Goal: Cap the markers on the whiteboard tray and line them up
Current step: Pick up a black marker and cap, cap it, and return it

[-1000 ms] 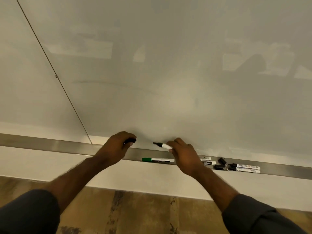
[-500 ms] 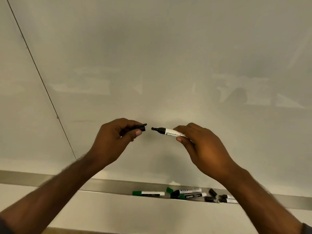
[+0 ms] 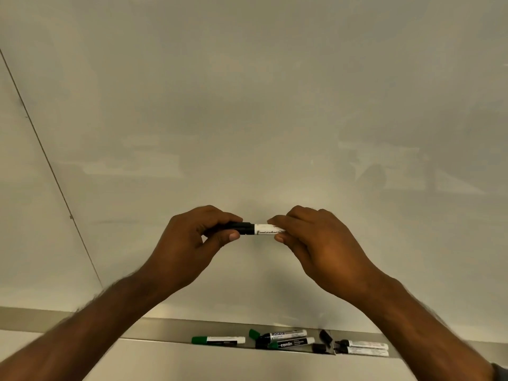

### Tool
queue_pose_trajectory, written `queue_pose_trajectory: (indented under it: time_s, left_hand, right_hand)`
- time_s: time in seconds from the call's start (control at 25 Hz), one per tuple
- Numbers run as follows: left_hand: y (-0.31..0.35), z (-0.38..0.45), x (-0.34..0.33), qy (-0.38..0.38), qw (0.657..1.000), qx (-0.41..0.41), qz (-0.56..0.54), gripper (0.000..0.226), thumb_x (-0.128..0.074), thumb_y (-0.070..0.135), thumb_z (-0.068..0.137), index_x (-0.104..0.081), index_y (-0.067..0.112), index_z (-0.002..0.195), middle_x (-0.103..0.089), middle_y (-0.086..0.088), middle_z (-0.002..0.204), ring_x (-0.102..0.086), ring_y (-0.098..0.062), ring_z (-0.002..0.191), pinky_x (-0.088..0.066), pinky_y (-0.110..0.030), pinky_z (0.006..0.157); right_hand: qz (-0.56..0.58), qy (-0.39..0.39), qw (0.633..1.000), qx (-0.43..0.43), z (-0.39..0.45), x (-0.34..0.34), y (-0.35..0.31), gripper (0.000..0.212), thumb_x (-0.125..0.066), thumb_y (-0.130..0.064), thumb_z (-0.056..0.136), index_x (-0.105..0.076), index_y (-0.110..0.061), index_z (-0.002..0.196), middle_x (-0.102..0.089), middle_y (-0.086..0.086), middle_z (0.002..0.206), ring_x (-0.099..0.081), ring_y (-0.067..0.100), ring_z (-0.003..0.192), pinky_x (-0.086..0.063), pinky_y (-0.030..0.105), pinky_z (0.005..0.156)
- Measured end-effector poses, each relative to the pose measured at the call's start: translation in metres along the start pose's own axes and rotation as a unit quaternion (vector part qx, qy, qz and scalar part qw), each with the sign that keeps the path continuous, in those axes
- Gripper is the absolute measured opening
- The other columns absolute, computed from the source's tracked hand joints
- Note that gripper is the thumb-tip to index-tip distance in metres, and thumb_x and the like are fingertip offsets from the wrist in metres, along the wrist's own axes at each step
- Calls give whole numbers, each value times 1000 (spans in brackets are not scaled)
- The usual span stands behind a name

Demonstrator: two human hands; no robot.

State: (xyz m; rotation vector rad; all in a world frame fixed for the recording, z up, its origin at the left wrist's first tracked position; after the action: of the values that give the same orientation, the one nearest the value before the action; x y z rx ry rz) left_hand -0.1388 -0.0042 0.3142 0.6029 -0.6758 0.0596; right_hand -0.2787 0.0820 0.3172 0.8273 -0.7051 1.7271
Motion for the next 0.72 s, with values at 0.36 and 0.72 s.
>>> queue_pose_trajectory:
  time_s: [0.36,0.72]
  left_hand:
    - [40,14,-32,21,997,2,69,16,-60,8,89,-68,21,92,-64,0,68,-58,-13,63,-48,-30,60]
    - [-28,-6,-47,20,998,27,58,21,-66,11,85,-72,24,101,-68,9,84,-59,-7,80,-42,-9,69]
  right_hand:
    - [51,22,998,29,-8,22,35,23,-47,-26,94,-66,-18,104,-57,2,71,-47,21,61,-39,35,55]
    - [130,-3,991,-23,-17,-59,50,27,-53,-13,96,-60,-14,121,-63,4,94,-53,19,80,-42,35,72]
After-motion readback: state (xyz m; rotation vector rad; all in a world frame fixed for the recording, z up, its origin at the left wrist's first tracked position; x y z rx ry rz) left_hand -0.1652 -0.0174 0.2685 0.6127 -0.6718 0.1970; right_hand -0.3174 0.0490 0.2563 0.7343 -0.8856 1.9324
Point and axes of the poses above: each hand's wrist, its own z-axis towards the middle knuckle, its own x-axis out of the back of the hand, y = z × x, the point moved 9 cm from there along z, towards the middle knuckle
